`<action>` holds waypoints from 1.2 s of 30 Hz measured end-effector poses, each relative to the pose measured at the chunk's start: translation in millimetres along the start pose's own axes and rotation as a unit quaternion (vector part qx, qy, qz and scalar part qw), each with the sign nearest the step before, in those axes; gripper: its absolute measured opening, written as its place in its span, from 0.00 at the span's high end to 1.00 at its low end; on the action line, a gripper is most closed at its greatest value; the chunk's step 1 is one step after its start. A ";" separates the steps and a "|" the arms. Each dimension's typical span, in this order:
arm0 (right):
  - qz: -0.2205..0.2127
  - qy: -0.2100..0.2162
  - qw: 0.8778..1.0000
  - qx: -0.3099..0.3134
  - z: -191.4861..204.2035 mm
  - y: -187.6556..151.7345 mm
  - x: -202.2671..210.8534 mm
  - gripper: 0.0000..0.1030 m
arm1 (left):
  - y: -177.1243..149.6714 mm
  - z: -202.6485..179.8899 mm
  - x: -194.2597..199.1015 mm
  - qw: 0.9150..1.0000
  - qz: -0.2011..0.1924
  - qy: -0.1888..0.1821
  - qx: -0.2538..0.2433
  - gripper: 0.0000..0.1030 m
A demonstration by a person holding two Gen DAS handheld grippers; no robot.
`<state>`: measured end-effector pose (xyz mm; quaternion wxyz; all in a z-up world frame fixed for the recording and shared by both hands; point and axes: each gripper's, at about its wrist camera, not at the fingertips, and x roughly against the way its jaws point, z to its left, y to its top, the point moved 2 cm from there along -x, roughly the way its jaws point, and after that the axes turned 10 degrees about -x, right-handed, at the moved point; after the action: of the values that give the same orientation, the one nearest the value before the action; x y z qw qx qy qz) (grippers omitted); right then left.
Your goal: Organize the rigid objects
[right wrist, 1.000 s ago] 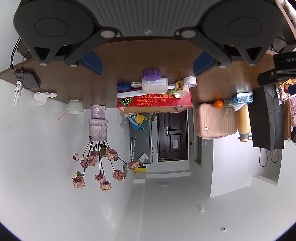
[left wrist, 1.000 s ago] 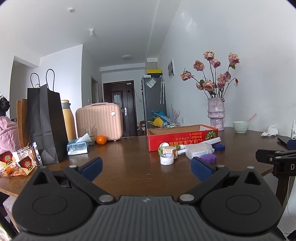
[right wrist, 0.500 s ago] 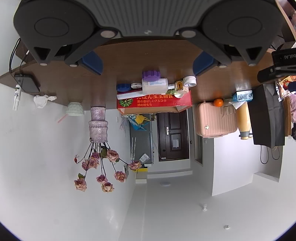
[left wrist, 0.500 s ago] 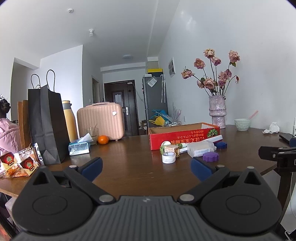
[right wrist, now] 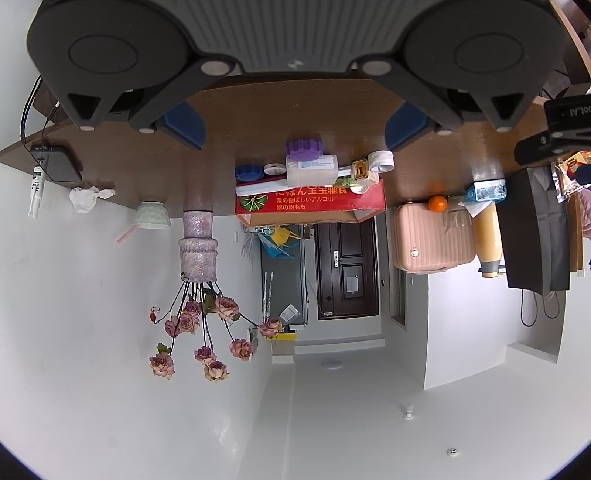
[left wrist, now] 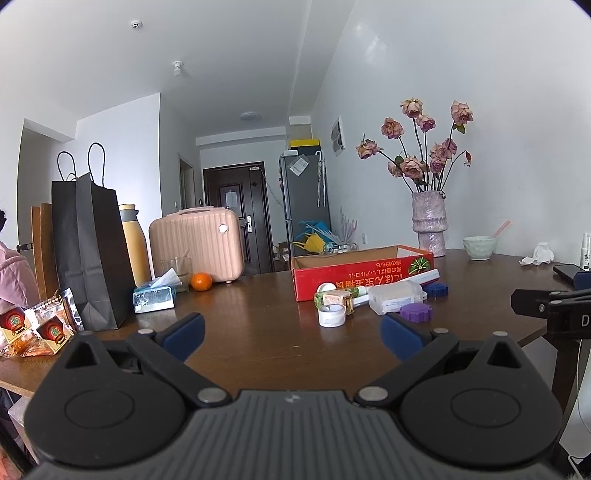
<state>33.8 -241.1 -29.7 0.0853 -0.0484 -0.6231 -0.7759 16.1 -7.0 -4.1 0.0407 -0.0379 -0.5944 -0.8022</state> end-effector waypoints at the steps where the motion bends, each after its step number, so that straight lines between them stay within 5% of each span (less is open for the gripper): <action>1: 0.000 0.000 1.000 -0.001 0.1 0.2 -0.3 0.00 | -0.1 0.1 0.0 1.000 0.000 0.000 0.000 0.00; 20: 0.011 -0.003 1.000 -0.005 -3.3 -4.2 -6.9 0.00 | -1.5 1.2 -12.5 1.000 0.012 0.000 0.001 0.00; 36: 0.008 -0.039 0.999 0.015 -13.6 21.1 -77.4 0.00 | 8.7 3.7 -97.5 0.999 0.033 -0.016 -0.001 0.00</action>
<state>114.2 -253.2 -26.5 0.0680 -0.0821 -0.6370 -0.7634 114.1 -4.0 -5.3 0.0581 -0.0702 -0.5927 -0.8002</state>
